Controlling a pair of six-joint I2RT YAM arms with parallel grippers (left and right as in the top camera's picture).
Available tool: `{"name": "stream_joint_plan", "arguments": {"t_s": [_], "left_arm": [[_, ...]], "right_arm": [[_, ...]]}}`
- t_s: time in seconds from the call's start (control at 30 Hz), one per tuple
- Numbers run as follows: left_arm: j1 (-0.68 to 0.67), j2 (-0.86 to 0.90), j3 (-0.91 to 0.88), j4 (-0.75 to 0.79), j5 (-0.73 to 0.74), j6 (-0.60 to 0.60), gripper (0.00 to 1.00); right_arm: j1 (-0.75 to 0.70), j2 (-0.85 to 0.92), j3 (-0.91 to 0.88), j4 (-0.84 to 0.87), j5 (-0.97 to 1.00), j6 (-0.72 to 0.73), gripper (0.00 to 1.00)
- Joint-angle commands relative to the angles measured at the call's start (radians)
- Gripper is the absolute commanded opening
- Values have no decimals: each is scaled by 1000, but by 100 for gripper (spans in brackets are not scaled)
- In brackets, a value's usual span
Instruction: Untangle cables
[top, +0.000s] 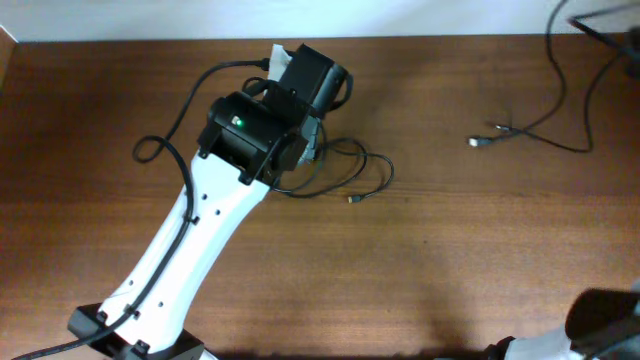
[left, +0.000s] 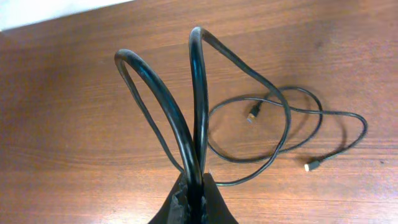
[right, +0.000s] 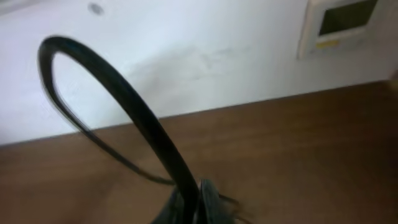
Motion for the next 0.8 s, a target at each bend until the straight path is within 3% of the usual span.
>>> {"name": "stream_joint_plan", "arguments": {"t_s": [0.0,0.1,0.17,0.43,0.77], "left_arm": [[-39,-12,-2,-12,3,-14,0],[-51,-14,-2,-12,4,-14,0],[-51,-14,-2,-19,3,-14,0],[-91,-14,-2,-18,25,-18,0],[-117,-14,-2,15,23,-18,0]], "right_arm": [[9,169,241,-118,276,-48,4],[-22,352,492,-225,369,-39,4],[-51,400,542,-223,445,-39,4],[-254,656,541,-267,436,-18,4],[-131,921,540,-326,381,-20,4]]}}
